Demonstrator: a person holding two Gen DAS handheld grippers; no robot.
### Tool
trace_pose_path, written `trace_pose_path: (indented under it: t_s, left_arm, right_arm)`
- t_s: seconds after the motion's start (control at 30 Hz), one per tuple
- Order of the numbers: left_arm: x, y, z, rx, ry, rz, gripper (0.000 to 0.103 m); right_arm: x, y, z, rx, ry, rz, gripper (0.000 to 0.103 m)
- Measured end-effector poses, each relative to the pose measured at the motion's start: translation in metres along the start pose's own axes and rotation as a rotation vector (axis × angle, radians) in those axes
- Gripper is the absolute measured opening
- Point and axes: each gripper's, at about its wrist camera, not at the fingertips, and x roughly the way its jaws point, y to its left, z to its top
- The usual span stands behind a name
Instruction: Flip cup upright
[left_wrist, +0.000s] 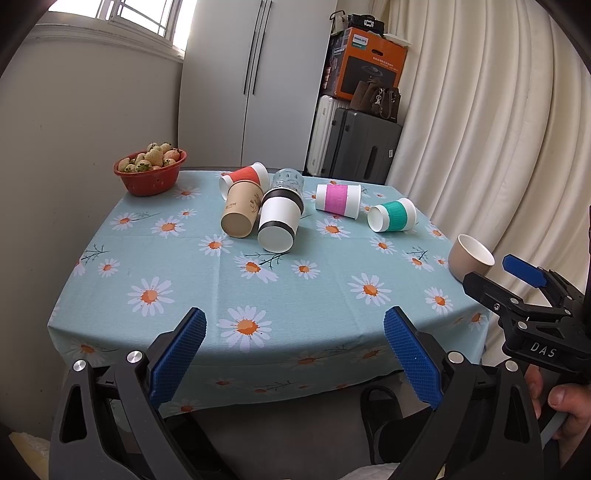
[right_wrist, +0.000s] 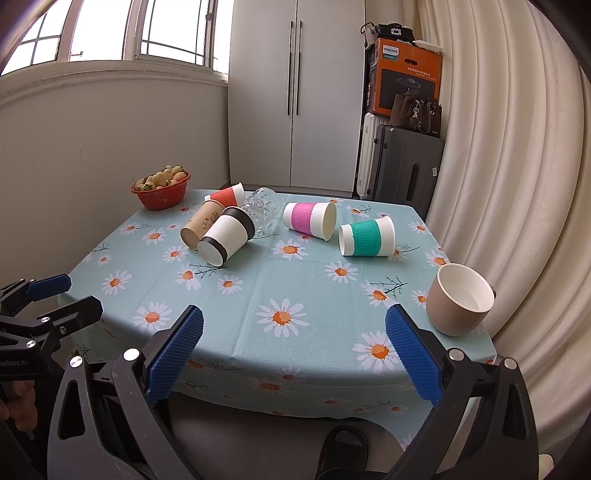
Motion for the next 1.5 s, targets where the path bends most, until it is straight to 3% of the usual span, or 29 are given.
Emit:
trace_pose_path:
  t_s: [1.5]
  left_arm:
    - [-0.0016,-0.0021,-0.0006,-0.003,0.001,-0.002,0.095]
  right_arm:
    - [0.0018,0.0026,-0.0016,-0.010,0.007,-0.003,0.098]
